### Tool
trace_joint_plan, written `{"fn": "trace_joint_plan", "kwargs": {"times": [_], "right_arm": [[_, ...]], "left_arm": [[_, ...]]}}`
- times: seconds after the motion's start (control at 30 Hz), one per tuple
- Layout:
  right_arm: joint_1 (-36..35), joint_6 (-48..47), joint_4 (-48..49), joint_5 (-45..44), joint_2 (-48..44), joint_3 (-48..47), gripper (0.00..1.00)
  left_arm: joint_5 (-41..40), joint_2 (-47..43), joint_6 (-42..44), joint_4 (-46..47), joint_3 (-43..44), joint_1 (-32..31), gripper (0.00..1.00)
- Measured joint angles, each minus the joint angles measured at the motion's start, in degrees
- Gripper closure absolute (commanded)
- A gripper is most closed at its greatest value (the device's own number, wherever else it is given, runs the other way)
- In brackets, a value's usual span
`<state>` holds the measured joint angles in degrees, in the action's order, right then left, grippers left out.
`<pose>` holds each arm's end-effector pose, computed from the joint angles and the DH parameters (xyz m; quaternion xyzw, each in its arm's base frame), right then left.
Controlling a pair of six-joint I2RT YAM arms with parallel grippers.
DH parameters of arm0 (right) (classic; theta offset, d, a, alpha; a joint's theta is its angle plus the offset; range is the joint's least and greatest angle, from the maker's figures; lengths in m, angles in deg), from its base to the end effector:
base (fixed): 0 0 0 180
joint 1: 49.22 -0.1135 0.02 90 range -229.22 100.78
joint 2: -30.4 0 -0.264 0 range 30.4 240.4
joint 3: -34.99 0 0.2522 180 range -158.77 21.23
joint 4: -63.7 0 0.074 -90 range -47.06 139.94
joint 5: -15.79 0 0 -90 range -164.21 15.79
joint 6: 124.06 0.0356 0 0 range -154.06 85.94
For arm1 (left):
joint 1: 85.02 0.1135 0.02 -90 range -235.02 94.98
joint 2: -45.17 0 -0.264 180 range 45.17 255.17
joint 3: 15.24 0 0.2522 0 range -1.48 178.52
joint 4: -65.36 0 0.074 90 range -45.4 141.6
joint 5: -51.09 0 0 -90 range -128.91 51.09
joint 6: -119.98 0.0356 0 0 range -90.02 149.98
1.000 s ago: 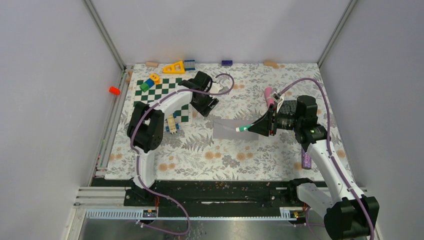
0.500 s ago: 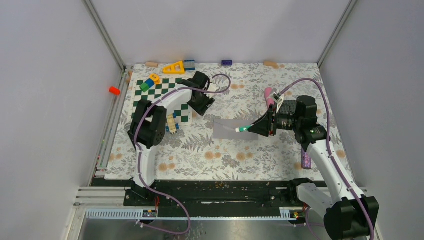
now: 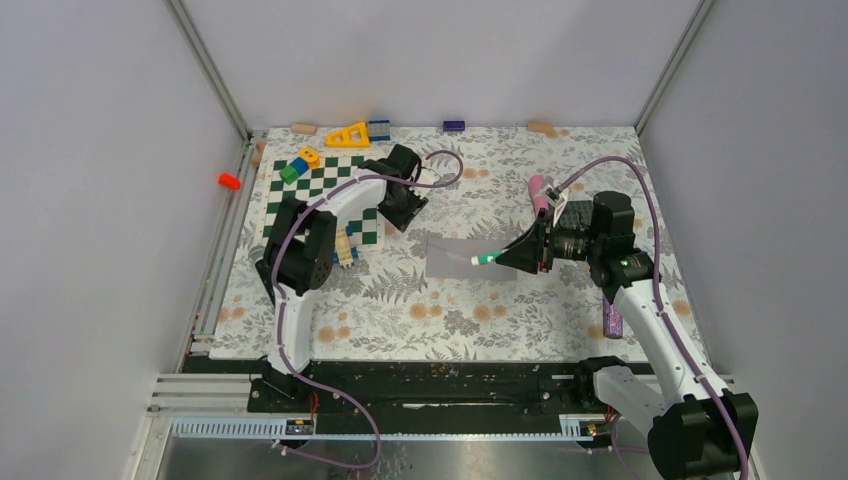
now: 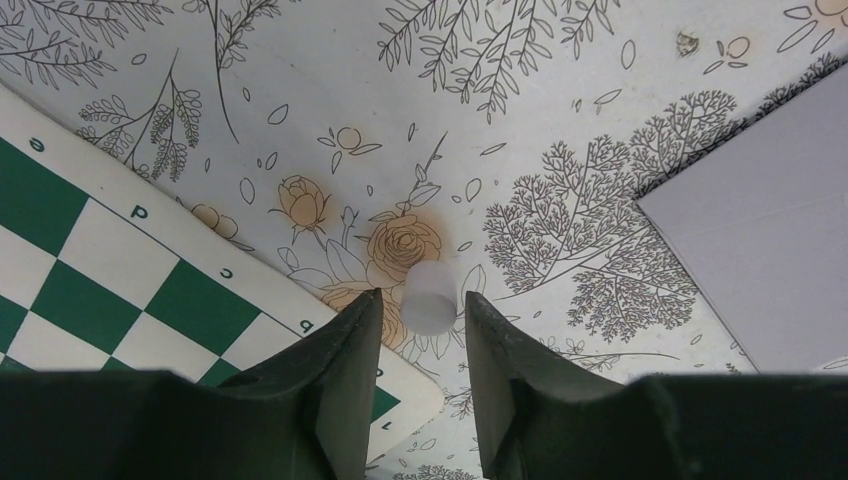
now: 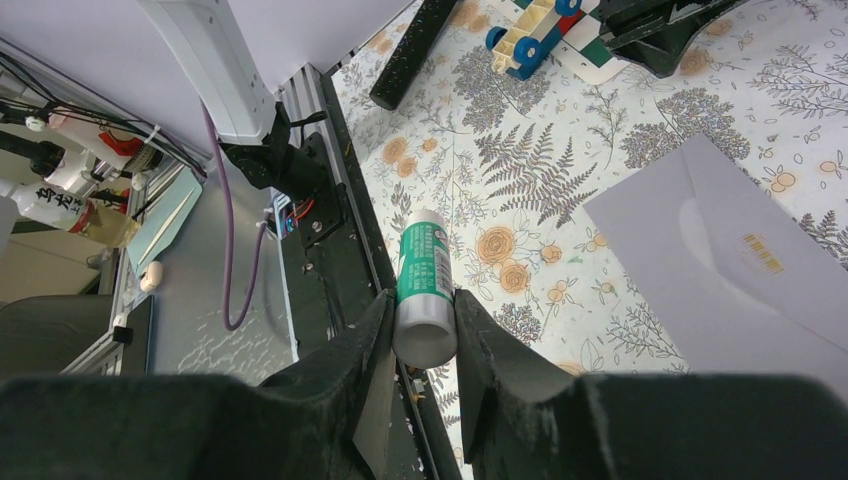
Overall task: Place the letter into the envelope and seal it
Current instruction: Close the solid glue cap on the solid glue.
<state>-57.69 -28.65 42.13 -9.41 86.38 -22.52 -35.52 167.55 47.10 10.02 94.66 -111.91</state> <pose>0.2012 0.0625 0.3085 -0.3255 0.6834 0.4943 0.4275 0.3995 -0.2049 0.1805 0.3728 0.9073 -0.0453 0.1891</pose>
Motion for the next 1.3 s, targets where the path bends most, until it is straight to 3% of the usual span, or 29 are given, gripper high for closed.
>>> {"fn": "trace_joint_plan", "kwargs": {"times": [0.37, 0.57, 0.7, 0.97, 1.1, 1.2, 1.3], "right_arm": [[0.00, 0.02, 0.00, 0.63, 0.00, 0.00, 0.94], [0.00, 0.07, 0.00, 0.70, 0.00, 0.00, 0.94], [0.00, 0.70, 0.00, 0.70, 0.11, 0.00, 0.94], [0.52, 2.97, 1.01, -0.74, 1.27, -2.03, 0.95], [2.64, 7.65, 6.60, -2.27, 2.93, -3.80, 0.96], [4.07, 13.77, 13.66, -4.07, 4.48, -3.98, 0.96], [4.81, 21.70, 23.85, -5.86, 6.10, -3.08, 0.96]], "left_arm": [[0.04, 0.74, -0.09, -1.42, 1.16, 0.00, 0.73], [0.74, 0.76, -0.48, -2.36, 1.95, 0.00, 0.96], [2.78, 0.79, -0.90, -3.41, 3.32, 0.13, 1.00], [17.16, -1.29, -5.07, -5.44, 6.54, 2.38, 1.00], [27.21, -4.98, -9.97, -4.15, 7.78, 4.42, 1.00], [34.73, -8.17, -15.54, -0.33, 7.89, 5.66, 1.00], [42.38, -12.96, -26.40, 12.35, 3.19, 7.04, 1.00]]}}
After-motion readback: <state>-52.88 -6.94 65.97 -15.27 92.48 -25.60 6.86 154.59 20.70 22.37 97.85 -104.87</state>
